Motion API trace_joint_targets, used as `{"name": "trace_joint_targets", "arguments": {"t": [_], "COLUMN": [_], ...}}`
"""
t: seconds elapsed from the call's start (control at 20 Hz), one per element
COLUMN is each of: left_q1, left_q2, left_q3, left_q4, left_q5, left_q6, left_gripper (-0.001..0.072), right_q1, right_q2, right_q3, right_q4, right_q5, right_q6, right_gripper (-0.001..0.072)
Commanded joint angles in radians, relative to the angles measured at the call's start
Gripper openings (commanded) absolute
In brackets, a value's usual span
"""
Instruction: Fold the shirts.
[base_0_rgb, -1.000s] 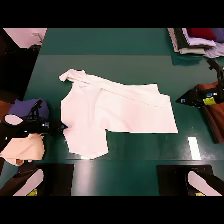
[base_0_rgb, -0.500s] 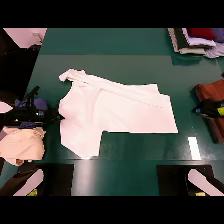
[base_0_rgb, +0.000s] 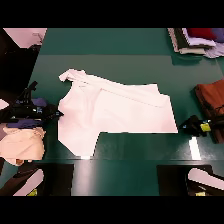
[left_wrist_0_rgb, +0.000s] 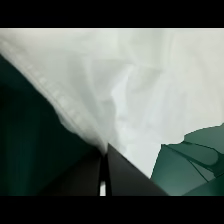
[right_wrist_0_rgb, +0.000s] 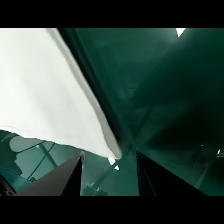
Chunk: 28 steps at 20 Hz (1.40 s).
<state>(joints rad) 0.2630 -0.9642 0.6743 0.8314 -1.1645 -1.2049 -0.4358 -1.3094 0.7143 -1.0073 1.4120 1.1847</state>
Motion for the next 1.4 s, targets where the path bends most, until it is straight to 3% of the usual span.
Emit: {"name": "trace_joint_targets", "arguments": {"t": [0.0,0.1,0.25,0.3,0.4,0.6,0.9,1.15,1.35], "left_q1": [0.000,0.000,0.000,0.000,0.000,0.000,0.000,0.000,0.000], "left_q2": [0.001,0.001,0.001,0.001,0.002,0.003,0.003,0.003,0.087], "left_q3": [0.002,0.002,0.002,0.002,0.006,0.177,0.866,1.444,1.585], "left_q4": [-0.001,-0.001,-0.001,-0.001,-0.001,-0.011,-0.062,-0.062,-0.066], "left_q5": [0.002,0.001,-0.020,-0.034,-0.065,-0.114,-0.177,-0.133,-0.019], "left_q6": [0.001,0.001,0.002,0.006,0.009,-0.003,-0.037,-0.096,-0.158], "left_gripper": [0.0029,0.0029,0.0029,0.0029,0.0028,0.0027,0.0028,0.0029,0.0029], "right_q1": [0.055,0.100,0.156,0.168,0.189,0.203,0.203,0.202,0.202], "right_q2": [-0.037,-0.037,-0.037,-0.037,-0.020,0.130,0.367,0.441,0.481], "right_q3": [-0.009,-0.008,-0.008,-0.007,-0.007,0.106,0.636,1.106,1.311], "right_q4": [0.042,0.024,-0.016,-0.014,-0.013,-0.004,-0.006,-0.018,-0.079], "right_q5": [-0.051,-0.048,-0.014,0.001,0.009,0.007,-0.041,-0.099,-0.084], "right_q6": [-0.024,-0.023,-0.023,-0.023,-0.023,0.034,0.148,0.163,0.181], "right_gripper": [0.0383,0.0366,0.0266,0.0106,0.0017,0.0017,0.0016,0.0016,0.0017]}}
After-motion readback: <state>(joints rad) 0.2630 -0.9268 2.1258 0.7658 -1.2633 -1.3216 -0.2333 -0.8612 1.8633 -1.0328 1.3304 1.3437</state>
